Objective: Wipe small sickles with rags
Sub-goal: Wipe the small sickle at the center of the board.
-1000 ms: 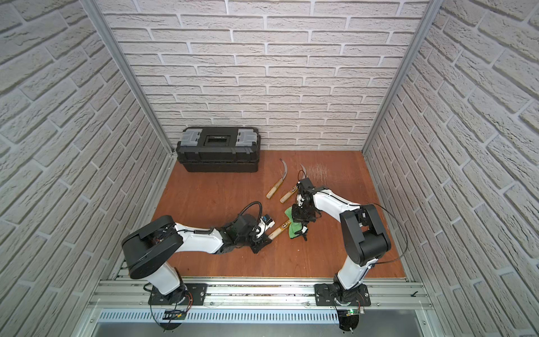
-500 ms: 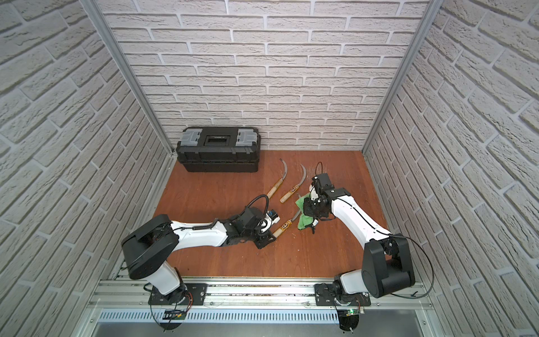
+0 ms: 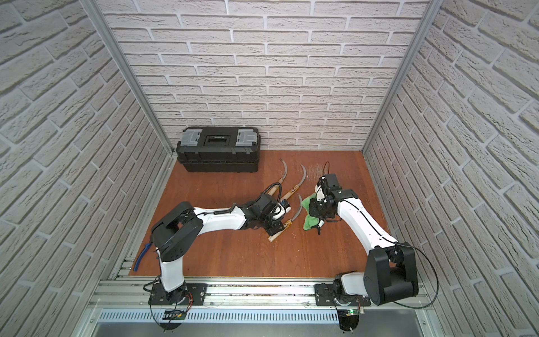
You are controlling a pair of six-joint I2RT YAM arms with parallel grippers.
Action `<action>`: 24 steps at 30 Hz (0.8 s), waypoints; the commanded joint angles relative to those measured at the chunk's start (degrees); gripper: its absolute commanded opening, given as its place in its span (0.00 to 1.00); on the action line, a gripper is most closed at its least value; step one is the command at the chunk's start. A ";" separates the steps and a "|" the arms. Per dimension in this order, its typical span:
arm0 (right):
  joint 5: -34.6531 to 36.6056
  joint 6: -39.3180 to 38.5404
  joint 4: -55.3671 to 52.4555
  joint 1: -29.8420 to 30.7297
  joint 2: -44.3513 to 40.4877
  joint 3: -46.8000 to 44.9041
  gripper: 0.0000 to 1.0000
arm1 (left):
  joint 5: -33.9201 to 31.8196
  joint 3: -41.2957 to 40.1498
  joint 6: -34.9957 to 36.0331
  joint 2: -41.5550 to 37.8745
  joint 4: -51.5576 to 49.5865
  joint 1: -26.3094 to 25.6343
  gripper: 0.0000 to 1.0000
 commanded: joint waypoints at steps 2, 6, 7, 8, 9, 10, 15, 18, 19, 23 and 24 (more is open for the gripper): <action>0.92 -1.32 -0.76 -0.67 -0.13 3.08 0.03 | 0.80 2.46 1.17 2.10 -3.04 0.19 0.38; 0.88 -1.80 -0.82 -0.71 2.86 6.61 0.03 | 0.67 2.16 0.96 2.32 -3.81 -0.44 0.38; 1.00 -1.96 -0.88 -0.72 3.74 7.72 0.03 | 0.65 1.99 0.94 2.34 -4.08 -0.74 0.37; 1.10 -2.18 -1.00 -0.77 4.98 9.04 0.03 | 0.73 1.81 1.01 2.35 -4.24 -0.98 0.36; 1.03 -2.41 -1.18 -0.73 6.32 10.42 0.03 | 0.82 1.57 0.96 2.37 -4.39 -1.22 0.35; 1.08 -2.64 -1.47 -0.72 7.60 11.73 0.03 | 0.75 1.45 1.07 2.52 -4.64 -1.39 0.32; 0.62 -4.23 -2.93 -0.72 13.94 18.01 0.03 | 0.12 0.32 0.79 2.07 -4.16 -2.38 0.04; 1.86 -4.62 -3.43 -0.75 17.22 20.79 0.03 | -0.38 -0.90 0.16 1.47 -2.93 -3.06 0.00; 2.45 -4.74 -3.60 -0.74 18.23 21.44 0.03 | -0.40 -1.12 0.00 1.26 -2.75 -3.17 0.00; 5.84 -5.35 -3.93 -0.77 23.13 23.77 0.03 | -1.12 -1.98 -0.64 0.71 -2.21 -4.02 0.00; 6.66 -5.45 -3.92 -0.72 24.45 24.46 0.03 | -1.28 -2.37 -0.99 0.59 -1.74 -4.20 0.00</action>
